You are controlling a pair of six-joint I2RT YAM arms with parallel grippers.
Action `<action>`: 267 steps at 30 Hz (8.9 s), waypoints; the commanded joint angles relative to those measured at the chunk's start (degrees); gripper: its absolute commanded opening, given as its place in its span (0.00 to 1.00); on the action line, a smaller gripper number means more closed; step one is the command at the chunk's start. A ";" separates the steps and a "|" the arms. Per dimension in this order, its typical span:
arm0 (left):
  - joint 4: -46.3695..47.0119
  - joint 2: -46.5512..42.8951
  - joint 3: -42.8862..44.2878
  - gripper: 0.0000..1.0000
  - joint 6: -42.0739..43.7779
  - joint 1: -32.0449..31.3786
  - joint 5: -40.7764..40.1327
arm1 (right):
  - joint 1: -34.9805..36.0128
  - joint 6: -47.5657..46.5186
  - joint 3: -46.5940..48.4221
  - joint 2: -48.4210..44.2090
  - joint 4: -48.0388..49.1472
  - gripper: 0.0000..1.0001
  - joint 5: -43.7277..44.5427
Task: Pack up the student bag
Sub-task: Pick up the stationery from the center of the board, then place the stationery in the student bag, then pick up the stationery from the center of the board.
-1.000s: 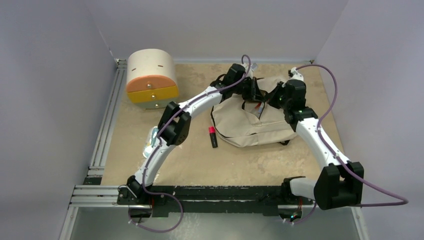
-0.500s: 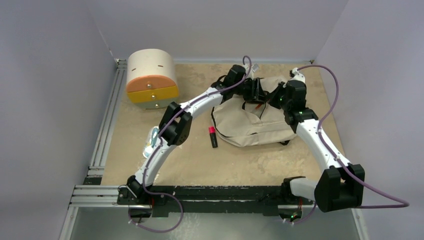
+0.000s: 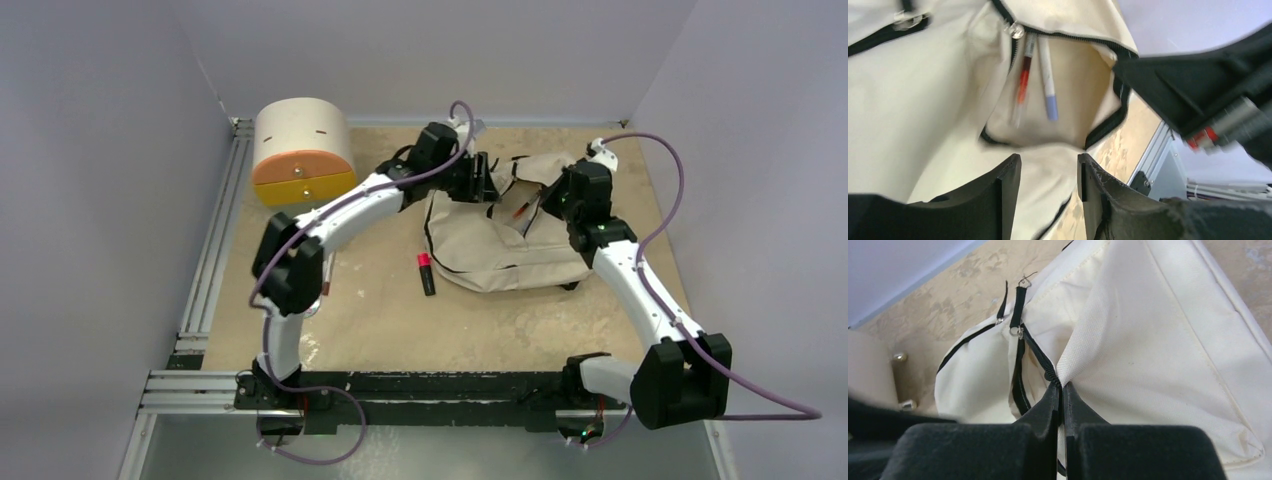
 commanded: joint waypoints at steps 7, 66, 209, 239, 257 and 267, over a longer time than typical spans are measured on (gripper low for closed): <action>-6.55 -32.50 -35.83 0.45 3.33 1.57 -25.54 | -0.51 0.85 8.02 1.46 -0.35 0.00 18.93; -19.14 -25.25 -30.11 0.17 -0.18 -6.27 -41.30 | -1.96 -2.16 2.26 1.24 3.97 0.00 6.28; -11.48 -31.16 -54.86 0.44 8.13 20.12 -34.24 | 5.55 -2.63 -4.14 -1.30 13.13 0.00 -11.42; -16.59 -24.17 -49.92 0.46 8.58 11.68 -44.75 | 5.62 -2.49 -3.91 -0.21 13.24 0.00 -12.03; -13.09 -23.45 -50.90 0.29 7.83 10.73 -38.52 | 5.57 -2.52 -3.90 -0.44 12.80 0.00 -11.86; -13.54 -22.68 -52.67 0.28 4.85 12.09 -35.21 | 5.56 -2.53 -3.73 -0.77 12.53 0.00 -11.58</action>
